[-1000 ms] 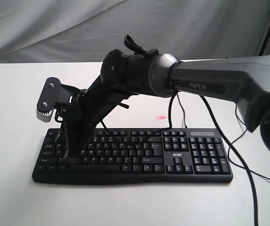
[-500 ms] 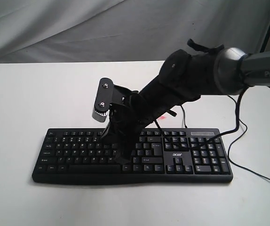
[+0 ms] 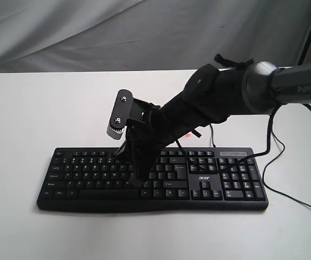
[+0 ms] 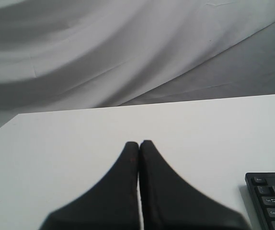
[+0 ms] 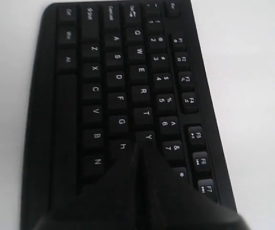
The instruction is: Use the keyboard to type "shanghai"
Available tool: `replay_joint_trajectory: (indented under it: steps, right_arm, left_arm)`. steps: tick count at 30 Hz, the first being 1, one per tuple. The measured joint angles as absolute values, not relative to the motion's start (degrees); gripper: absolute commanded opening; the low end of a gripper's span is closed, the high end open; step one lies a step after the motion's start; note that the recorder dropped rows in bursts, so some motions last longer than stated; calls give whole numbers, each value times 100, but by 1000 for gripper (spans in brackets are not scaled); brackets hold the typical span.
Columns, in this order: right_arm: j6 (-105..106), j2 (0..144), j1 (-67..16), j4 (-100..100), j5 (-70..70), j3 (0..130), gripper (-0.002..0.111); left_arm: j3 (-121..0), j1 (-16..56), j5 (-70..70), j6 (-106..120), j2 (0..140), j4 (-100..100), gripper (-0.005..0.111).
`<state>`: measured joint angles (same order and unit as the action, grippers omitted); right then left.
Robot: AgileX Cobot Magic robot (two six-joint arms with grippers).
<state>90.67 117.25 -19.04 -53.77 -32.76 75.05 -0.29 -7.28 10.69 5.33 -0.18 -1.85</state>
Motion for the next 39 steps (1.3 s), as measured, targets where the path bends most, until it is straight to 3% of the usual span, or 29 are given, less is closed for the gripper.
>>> replay_joint_trajectory:
  steps: [39]
  right_arm:
    - [9589, 12252, -1566, -5440, -3927, 7908, 0]
  left_arm:
    - [-29, -728, 1069, 533, -18, -185, 1]
